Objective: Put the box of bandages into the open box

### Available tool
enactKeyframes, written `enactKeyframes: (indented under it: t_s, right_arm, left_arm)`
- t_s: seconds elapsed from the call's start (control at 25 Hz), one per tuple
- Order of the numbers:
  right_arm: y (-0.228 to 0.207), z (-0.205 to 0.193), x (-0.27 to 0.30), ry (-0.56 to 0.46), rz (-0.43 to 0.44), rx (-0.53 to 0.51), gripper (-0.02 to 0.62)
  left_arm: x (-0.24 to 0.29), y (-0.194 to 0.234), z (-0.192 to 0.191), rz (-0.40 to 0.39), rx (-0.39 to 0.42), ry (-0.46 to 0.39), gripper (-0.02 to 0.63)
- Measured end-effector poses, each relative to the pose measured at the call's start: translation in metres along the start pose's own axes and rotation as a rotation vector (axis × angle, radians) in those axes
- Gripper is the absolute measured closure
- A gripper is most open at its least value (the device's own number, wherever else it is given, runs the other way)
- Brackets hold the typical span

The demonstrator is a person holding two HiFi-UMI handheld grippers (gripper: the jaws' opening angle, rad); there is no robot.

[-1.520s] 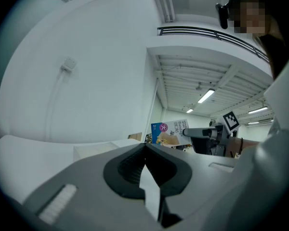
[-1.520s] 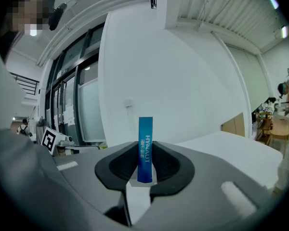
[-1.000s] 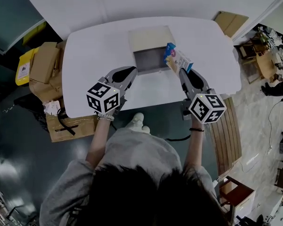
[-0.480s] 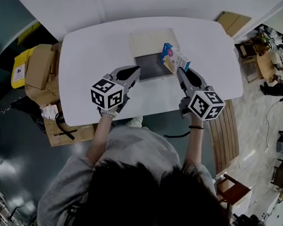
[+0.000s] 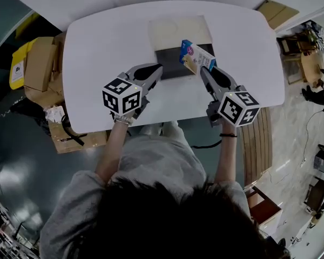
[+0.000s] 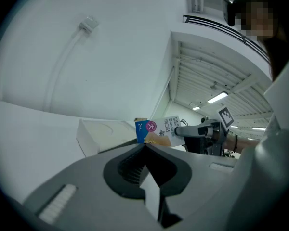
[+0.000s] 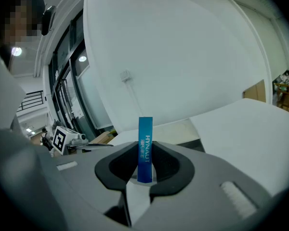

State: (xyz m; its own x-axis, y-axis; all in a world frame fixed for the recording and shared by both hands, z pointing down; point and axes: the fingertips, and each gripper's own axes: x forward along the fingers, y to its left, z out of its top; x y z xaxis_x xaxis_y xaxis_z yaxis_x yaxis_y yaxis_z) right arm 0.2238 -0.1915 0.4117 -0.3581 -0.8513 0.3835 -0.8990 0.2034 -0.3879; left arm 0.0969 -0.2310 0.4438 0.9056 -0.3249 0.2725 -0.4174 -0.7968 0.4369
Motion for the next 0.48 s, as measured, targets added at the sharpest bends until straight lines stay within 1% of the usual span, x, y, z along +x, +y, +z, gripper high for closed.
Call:
enactKeyframes:
  t_s: [0.24, 0.48]
  right_arm:
    - [-0.003, -0.01, 0.021, 0.086, 0.073, -0.001, 0.502]
    - [-0.006, -0.019, 0.041, 0.162, 0.147, 0.026, 0.502]
  left_arm:
    - [0.007, 0.007, -0.013, 0.021, -0.053, 0.024, 0.611]
    - [0.011, 0.014, -0.021, 0.032, -0.075, 0.032, 0.611]
